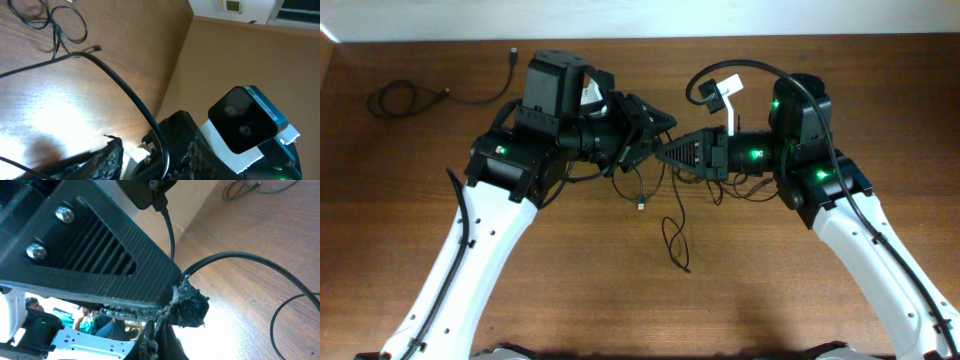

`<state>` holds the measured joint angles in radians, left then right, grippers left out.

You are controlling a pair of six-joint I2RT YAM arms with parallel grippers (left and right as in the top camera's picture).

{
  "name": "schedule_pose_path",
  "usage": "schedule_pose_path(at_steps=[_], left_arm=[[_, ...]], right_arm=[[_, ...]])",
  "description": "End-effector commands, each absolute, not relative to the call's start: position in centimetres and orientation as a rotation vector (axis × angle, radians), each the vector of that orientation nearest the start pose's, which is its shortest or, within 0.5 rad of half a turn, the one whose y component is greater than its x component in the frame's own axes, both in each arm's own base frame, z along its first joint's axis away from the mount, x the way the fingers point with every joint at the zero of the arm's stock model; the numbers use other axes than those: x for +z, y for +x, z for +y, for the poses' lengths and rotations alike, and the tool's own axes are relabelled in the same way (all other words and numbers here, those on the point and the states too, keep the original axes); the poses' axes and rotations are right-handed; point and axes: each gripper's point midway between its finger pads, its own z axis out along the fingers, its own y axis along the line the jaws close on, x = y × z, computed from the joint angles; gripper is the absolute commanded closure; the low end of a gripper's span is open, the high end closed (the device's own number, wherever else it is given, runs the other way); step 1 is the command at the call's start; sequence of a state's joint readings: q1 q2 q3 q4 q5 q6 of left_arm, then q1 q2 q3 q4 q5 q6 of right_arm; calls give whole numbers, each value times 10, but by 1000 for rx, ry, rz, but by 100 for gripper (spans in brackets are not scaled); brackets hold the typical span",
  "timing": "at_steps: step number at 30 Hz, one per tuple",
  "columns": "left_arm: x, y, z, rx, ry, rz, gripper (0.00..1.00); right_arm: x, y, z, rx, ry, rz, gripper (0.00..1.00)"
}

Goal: Untangle cables

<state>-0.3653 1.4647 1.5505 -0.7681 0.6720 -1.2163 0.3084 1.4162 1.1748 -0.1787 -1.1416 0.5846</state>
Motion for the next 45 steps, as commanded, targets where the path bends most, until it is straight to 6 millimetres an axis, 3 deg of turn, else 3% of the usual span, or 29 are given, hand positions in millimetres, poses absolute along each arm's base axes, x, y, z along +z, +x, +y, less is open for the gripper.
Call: schedule_pose_path(at_steps=[1, 13, 20, 22, 26, 31, 33, 36, 38, 40, 45], left_arm=[[328, 332, -242, -1501, -665, 2498, 59], [330, 333, -242, -1506, -655, 2488, 71], [330, 333, -242, -1507, -655, 2488, 85], [330, 333, -243, -1510, -652, 2490, 81], [329, 329, -244, -1521, -649, 2505, 60], [326, 327, -243, -1497, -606, 2520, 59], [326, 327, -243, -1497, -606, 2520, 67], [326, 327, -243, -1497, -606, 2520, 91], [325, 328, -242, -1489, -611, 2516, 100], [325, 330, -241, -1478, -616, 2512, 100], [324, 331, -240, -1470, -621, 2507, 100]], right_arm=[[322, 294, 261, 1685, -560, 2031, 96], [322, 287, 270, 1694, -590, 2032, 96], [322, 287, 270, 1692, -591, 2028, 96], [323, 289, 270, 1685, -593, 2020, 96], [324, 290, 270, 1675, -587, 2018, 96], [324, 290, 270, 1675, -587, 2018, 96], [324, 290, 270, 1676, -587, 2019, 96], [323, 290, 270, 1676, -587, 2019, 96], [323, 290, 270, 1677, -587, 2019, 96], [324, 289, 270, 1683, -593, 2018, 95], [321, 286, 269, 1697, -585, 2041, 65]])
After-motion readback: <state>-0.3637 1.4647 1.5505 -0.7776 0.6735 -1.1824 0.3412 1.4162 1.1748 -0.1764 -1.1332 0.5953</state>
